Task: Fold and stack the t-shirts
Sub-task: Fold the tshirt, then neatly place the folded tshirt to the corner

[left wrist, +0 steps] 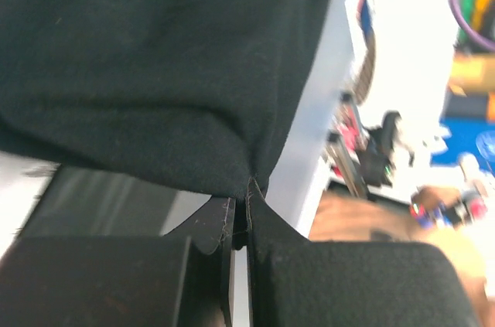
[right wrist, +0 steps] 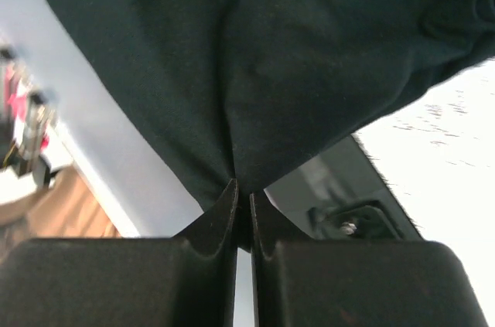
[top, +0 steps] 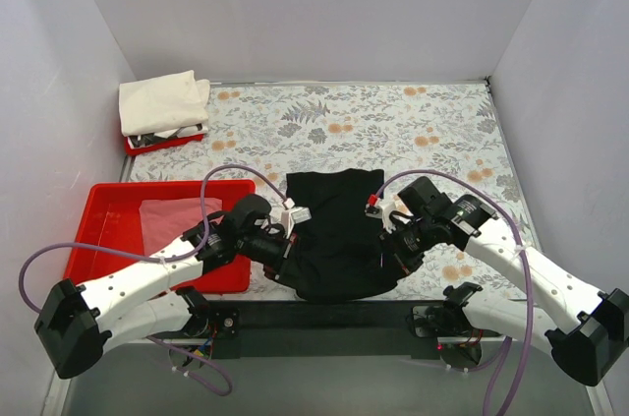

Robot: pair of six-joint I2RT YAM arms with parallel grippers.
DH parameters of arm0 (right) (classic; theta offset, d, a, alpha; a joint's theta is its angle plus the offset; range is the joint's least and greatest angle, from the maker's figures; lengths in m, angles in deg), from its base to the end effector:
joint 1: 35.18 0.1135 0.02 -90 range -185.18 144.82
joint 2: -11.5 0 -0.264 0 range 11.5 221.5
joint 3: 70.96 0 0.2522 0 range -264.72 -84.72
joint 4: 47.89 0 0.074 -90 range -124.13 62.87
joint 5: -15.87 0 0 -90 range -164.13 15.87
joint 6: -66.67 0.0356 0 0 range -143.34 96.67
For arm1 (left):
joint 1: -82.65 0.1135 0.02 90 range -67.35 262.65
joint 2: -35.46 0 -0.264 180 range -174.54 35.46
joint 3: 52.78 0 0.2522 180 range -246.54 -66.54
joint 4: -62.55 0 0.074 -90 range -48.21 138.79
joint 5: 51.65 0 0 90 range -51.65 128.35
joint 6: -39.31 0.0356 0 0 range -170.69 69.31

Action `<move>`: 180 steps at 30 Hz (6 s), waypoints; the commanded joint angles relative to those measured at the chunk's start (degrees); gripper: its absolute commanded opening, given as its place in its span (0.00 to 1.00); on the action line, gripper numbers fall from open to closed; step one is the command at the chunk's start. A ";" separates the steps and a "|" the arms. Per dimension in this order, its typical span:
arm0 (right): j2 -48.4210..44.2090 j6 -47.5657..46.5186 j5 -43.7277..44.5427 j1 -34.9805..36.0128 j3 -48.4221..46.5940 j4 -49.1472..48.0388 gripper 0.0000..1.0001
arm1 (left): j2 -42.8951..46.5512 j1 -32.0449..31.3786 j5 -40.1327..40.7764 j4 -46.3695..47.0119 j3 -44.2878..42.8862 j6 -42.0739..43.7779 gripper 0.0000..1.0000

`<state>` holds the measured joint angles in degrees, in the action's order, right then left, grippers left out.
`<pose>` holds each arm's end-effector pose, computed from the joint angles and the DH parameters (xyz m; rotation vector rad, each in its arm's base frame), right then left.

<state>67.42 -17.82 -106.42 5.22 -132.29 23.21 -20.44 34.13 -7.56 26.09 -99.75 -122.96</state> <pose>0.1141 0.1221 0.2611 -1.0089 2.6266 0.9845 0.1070 -0.1597 0.2226 0.0879 -2.4951 1.3920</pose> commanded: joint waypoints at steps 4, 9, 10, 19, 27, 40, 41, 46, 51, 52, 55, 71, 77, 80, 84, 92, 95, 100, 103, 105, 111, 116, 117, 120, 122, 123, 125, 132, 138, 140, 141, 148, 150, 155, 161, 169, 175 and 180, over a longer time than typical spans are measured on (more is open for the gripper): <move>-0.55 -4.46 -10.59 1.61 -4.98 3.21 0.01 | 3.51 -0.27 -14.11 -0.42 -1.07 2.83 0.00; -1.08 -5.08 -15.25 3.01 -7.88 2.69 0.01 | 5.62 -0.27 -18.42 2.39 -0.71 2.22 0.00; -1.08 -5.17 -15.60 3.10 -8.67 2.60 0.01 | 5.97 -0.35 -18.43 2.48 -0.80 2.05 0.00; 0.24 -4.38 -8.06 3.10 -13.77 -1.08 0.01 | 9.22 -0.27 -0.69 10.30 -0.71 -4.90 0.00; 0.42 -0.95 3.72 2.58 -11.15 -10.75 0.01 | 10.11 -0.18 26.96 15.48 1.21 -6.22 0.00; 4.72 1.86 20.69 -1.55 -7.71 -24.20 0.01 | -0.08 -0.18 44.76 21.29 1.13 -2.61 0.00; 6.29 1.86 21.91 -1.82 -8.58 -24.64 0.01 | -0.17 -0.18 45.20 21.21 0.87 -2.53 0.00; 12.09 0.90 24.38 -4.01 -10.70 -25.61 0.01 | -2.37 0.00 50.12 20.24 -0.54 -1.91 0.00; 18.60 0.28 25.88 -5.86 -12.89 -27.37 0.01 | -5.00 1.05 52.15 21.20 -1.24 -0.94 0.00; 20.35 -0.07 25.88 -6.04 -13.25 -27.63 0.01 | -5.62 1.22 52.85 21.38 -1.59 -0.68 0.00; 23.00 -0.42 26.05 -6.83 -14.65 -28.51 0.01 | -7.64 2.37 53.91 22.08 -1.85 -0.33 0.00; 31.10 1.33 32.02 -8.41 -20.19 -29.39 0.43 | -18.20 6.94 66.03 13.40 -13.45 -1.03 0.65; 21.08 2.83 38.27 -8.41 -19.06 -29.74 0.98 | -13.28 7.11 67.02 11.71 -14.61 -0.68 0.86; 16.25 3.53 36.44 -8.41 -15.02 -32.01 0.98 | -12.48 7.20 60.08 11.54 -12.50 -1.56 0.87; 12.81 4.85 32.74 -8.32 -10.18 -34.13 0.97 | -12.66 7.29 53.04 11.80 -8.98 -4.62 0.87; 12.37 7.93 26.32 -4.02 -1.30 -40.73 0.95 | -13.71 7.73 51.97 11.10 -5.20 -8.15 0.88; 14.21 8.63 26.32 -2.62 0.46 -41.87 0.95 | -13.89 8.87 49.96 10.83 -4.06 -9.11 0.89; 16.76 9.33 26.66 -1.12 3.01 -44.86 0.95 | -13.62 10.89 46.19 11.88 -0.20 -10.87 0.89; 18.69 9.42 29.64 -0.94 4.15 -44.77 0.95 | -12.75 11.94 42.23 13.37 1.56 -11.75 0.90; 19.92 9.51 30.79 -0.94 4.68 -44.77 0.95 | -12.48 12.21 41.34 13.73 2.71 -12.54 0.90; 23.18 10.04 32.03 -0.76 5.73 -44.86 0.95 | -13.09 12.92 36.86 15.85 5.61 -15.35 0.90; 23.88 10.04 33.79 -0.68 5.74 -45.04 0.95 | -10.11 12.92 44.22 13.74 7.20 -16.85 0.91; 24.41 9.95 33.79 -0.68 5.74 -45.21 0.95 | -9.67 12.83 45.11 12.08 6.41 -16.50 0.91; 25.81 9.95 34.23 -0.68 5.56 -45.48 0.95 | -8.00 11.96 49.41 10.23 4.57 -15.80 0.91; 26.52 9.69 34.40 -0.68 5.56 -45.83 0.95 | -7.99 11.34 51.26 8.73 2.99 -15.10 0.91; 27.22 9.77 34.40 -0.68 5.56 -46.09 0.95 | -8.43 11.07 53.45 6.72 2.19 -14.75 0.91; 27.84 9.69 34.23 -0.68 5.65 -46.53 0.95 | -9.92 10.54 54.96 4.95 0.35 -14.22 0.91; 28.63 8.98 34.14 -0.68 6.09 -47.50 0.95 | -14.59 9.05 51.63 4.49 -0.72 -15.97 0.91; 28.54 8.72 34.14 -0.68 6.00 -47.67 0.95 | -16.08 8.43 49.34 6.96 0.95 -18.17 0.92; 28.63 8.72 33.79 -0.68 6.00 -47.85 0.95 | -17.13 8.26 48.03 8.01 1.57 -18.78 0.92; 28.54 8.72 33.70 -0.68 6.09 -48.02 0.95 | -17.40 8.17 46.54 9.76 2.53 -19.13 0.92; 28.28 8.89 33.70 -0.68 6.53 -47.94 0.95 | -18.02 4.57 43.71 17.59 5.35 -24.05 0.92; 28.37 8.98 33.52 -0.68 6.53 -48.03 0.95 | -17.49 3.95 43.54 20.31 6.14 -25.55 0.92; 28.45 9.25 33.17 -0.59 6.97 -48.03 0.95 | -18.19 3.42 43.63 24.44 7.72 -27.22 0.92; 28.72 9.86 32.91 -0.15 7.41 -48.03 0.94 | -20.39 2.99 44.76 27.35 7.90 -27.57 0.92; 30.21 10.39 32.73 1.25 6.88 -48.11 0.94 | -24.52 2.63 43.36 32.01 6.41 -26.96 0.90; 32.41 10.83 32.73 2.57 6.09 -48.55 0.93 | -26.80 1.93 42.83 34.30 5.53 -26.61 0.83; 32.94 10.92 32.73 3.10 5.82 -48.55 0.93 | -29.17 1.67 43.01 34.91 4.56 -25.82 0.59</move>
<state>97.52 -8.55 -70.36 7.23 -127.35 -27.08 -47.52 36.63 35.72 63.27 -94.66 -149.73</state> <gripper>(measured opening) 0.933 0.632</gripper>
